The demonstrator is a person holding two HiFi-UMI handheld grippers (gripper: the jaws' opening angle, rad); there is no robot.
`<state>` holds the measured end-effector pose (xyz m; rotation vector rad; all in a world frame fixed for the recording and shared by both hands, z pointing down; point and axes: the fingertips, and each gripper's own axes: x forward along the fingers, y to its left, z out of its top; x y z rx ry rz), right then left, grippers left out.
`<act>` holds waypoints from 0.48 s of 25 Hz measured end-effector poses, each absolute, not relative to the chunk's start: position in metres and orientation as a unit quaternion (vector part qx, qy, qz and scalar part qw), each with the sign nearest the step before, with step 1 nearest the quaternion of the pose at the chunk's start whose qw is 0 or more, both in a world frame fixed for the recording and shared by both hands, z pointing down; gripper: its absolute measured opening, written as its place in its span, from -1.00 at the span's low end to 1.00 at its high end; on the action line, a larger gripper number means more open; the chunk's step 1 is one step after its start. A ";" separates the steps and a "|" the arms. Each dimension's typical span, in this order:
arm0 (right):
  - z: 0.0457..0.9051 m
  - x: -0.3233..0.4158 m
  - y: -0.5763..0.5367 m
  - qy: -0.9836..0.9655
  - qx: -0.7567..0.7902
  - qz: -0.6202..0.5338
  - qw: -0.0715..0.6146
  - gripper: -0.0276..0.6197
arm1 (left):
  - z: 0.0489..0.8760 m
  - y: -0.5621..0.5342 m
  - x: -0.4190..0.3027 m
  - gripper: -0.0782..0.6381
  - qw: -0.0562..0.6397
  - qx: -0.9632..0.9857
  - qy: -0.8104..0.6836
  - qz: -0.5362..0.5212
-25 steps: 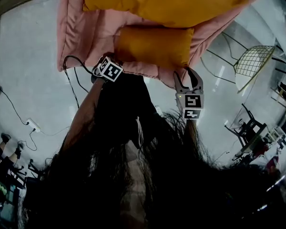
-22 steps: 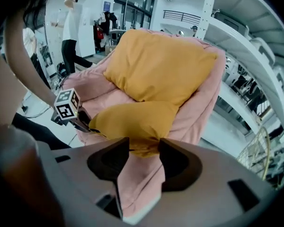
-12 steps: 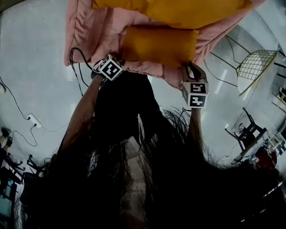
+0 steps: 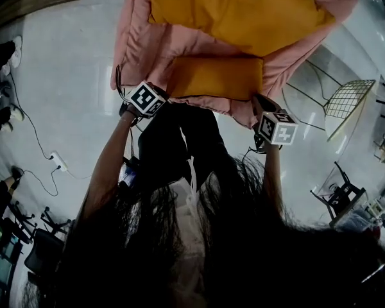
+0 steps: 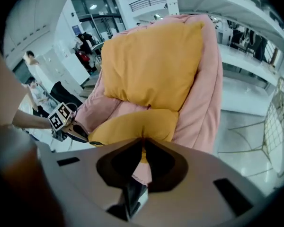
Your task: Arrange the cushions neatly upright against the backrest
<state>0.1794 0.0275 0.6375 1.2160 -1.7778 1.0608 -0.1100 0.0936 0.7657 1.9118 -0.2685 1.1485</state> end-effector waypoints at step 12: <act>0.675 0.158 -0.006 -0.592 0.496 0.622 0.134 -0.81 | 0.693 -0.047 -0.156 -0.69 0.554 0.733 -0.331 0.215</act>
